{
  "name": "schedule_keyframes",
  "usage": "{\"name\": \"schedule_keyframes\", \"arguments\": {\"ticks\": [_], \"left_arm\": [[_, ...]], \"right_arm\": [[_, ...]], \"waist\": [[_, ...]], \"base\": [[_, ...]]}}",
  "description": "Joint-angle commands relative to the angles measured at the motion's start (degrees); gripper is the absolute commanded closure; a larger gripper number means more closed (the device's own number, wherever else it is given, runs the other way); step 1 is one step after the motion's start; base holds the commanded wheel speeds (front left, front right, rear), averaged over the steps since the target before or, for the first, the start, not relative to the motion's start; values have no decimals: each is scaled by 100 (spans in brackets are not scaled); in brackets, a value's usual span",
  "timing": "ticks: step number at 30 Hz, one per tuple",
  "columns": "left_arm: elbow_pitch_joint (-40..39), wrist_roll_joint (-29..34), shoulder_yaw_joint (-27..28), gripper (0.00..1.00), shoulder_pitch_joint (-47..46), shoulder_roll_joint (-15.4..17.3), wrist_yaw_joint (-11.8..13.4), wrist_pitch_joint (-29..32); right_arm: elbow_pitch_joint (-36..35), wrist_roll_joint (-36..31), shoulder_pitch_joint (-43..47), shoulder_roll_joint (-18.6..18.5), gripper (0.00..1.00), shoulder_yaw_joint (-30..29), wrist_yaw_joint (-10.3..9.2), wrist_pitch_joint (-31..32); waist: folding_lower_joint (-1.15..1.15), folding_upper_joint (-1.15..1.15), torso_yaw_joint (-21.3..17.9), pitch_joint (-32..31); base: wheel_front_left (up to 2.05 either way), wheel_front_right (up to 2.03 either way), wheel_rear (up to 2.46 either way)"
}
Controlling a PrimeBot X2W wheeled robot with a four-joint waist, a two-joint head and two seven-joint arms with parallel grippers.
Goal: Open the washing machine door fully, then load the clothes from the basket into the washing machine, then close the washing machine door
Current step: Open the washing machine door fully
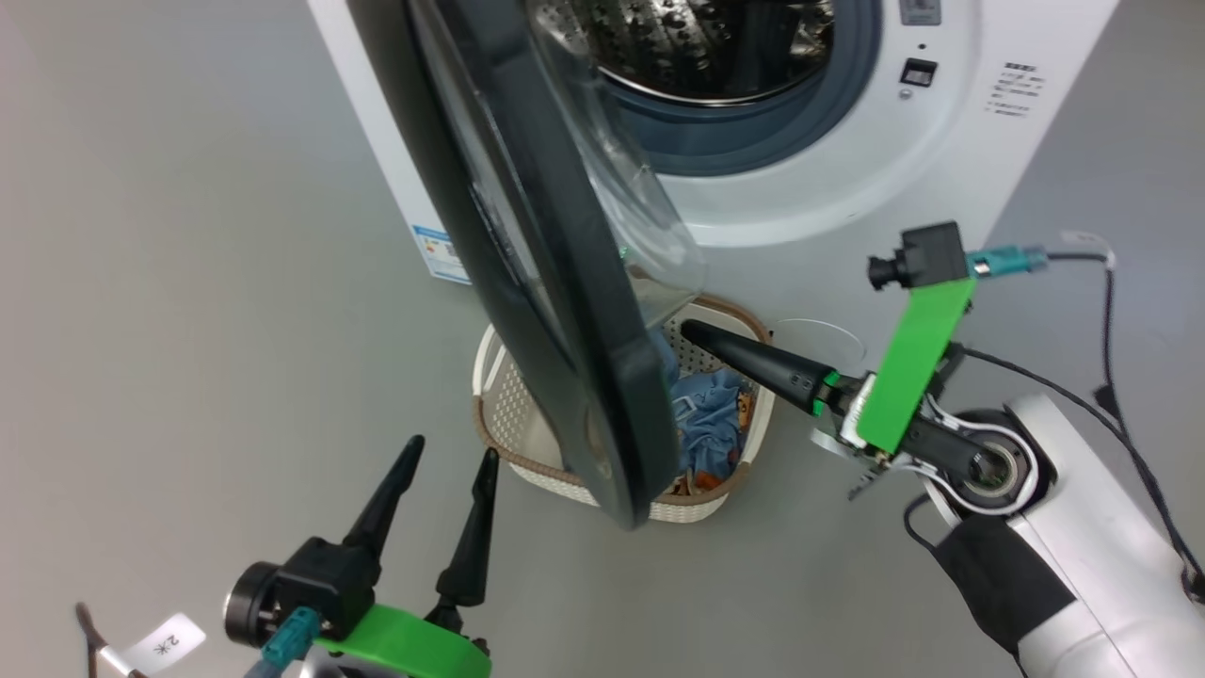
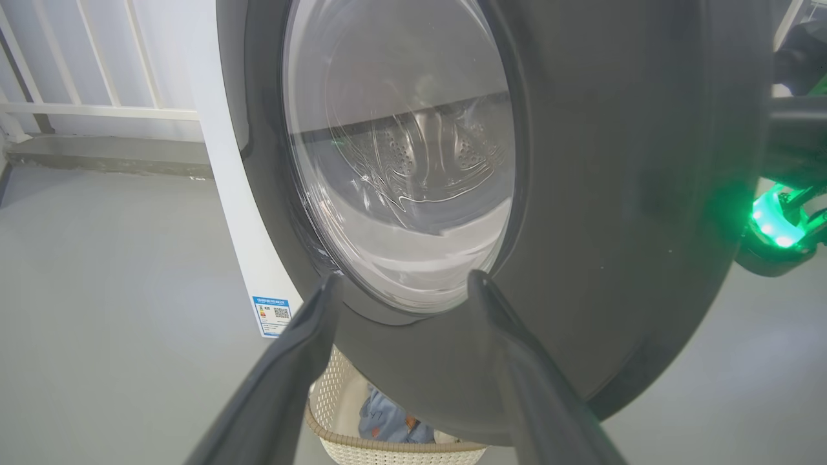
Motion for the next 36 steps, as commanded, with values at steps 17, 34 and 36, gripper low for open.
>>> {"name": "schedule_keyframes", "arguments": {"ticks": [17, 34, 36], "left_arm": [[33, 383, 800, 0, 116, 55, -361, -37], [27, 474, 1038, 0, 442, 55, -484, -37], [21, 470, 1048, 0, 475, 55, -488, -37]], "right_arm": [[-198, -166, 1210, -922, 0, -75, 18, -1138], [-148, -788, 2382, -1948, 0, 245, 18, -3338], [-95, -858, 2519, -2083, 0, 344, 18, -3658]], "waist": [[0, 0, -934, -193], [0, 0, -1201, -461], [0, 0, -1201, -493]], "base": [[0, 0, 0], [0, 0, 0], [0, 0, 0]]}}
